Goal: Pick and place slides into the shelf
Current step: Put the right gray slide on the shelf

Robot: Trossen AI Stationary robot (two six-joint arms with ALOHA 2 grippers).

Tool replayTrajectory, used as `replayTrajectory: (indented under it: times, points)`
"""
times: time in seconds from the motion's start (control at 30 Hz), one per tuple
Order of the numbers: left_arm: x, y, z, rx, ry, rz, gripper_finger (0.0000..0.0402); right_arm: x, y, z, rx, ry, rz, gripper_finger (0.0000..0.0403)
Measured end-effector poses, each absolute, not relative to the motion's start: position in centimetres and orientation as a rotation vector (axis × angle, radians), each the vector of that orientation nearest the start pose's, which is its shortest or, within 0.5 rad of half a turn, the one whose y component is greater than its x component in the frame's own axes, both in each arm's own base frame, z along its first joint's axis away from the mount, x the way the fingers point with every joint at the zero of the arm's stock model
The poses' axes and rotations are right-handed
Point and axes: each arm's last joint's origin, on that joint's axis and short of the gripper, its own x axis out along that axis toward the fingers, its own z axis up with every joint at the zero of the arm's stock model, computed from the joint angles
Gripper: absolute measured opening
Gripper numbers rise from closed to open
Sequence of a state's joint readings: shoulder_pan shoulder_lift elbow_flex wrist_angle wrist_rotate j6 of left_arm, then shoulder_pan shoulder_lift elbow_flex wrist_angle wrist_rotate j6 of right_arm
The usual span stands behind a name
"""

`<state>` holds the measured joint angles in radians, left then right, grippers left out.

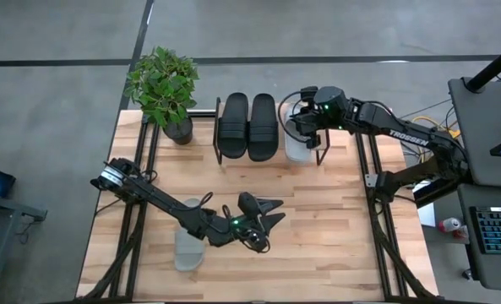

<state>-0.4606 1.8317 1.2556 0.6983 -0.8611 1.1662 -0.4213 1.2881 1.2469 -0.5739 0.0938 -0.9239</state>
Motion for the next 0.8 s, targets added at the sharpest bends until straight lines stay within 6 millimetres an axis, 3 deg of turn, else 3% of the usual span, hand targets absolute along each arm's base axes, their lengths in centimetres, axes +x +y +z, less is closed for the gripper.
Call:
replayTrajectory:
  times: [0.8]
  points:
    - [37.9, -16.3, 28.6, 1.076, 0.148, 0.406, 0.0264, 22.3, -14.9, 33.1, -0.818, 0.76, -0.224, 0.0008]
